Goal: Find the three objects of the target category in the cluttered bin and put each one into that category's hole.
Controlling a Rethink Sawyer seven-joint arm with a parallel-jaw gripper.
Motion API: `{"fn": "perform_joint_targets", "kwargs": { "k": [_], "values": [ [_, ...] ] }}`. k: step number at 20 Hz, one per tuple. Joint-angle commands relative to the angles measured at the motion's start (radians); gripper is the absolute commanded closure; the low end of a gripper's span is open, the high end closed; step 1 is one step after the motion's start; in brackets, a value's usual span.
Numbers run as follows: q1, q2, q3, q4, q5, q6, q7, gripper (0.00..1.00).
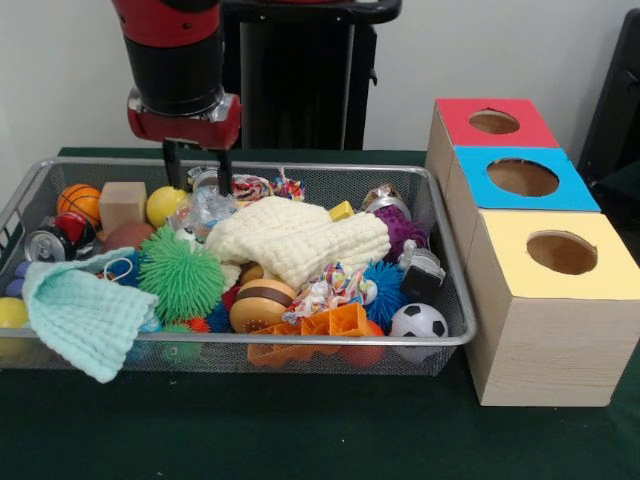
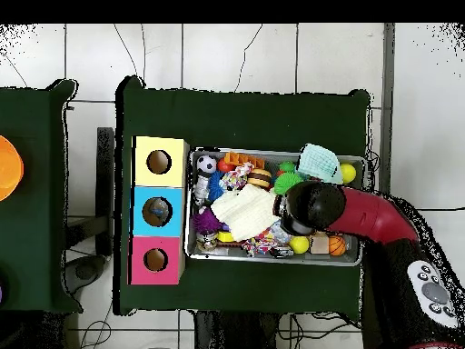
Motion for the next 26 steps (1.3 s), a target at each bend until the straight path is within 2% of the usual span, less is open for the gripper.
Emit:
{"fn": "perform_joint_targets", "kwargs": {
  "k": [1,4,17,26],
  "values": [
    [0.024,-0.017,-0.021,0.159,0.029,-0.059,0.17,0.0],
    [0.033,-0.03,-0.032,0.19,0.032,-0.087,0.176,0.0],
    [0.041,0.035,-0.071,0.172,0.036,-0.221,0.185,0.0],
    [0.041,0.043,-0.083,0.186,0.045,-0.256,0.176,0.0]
  ]
}}
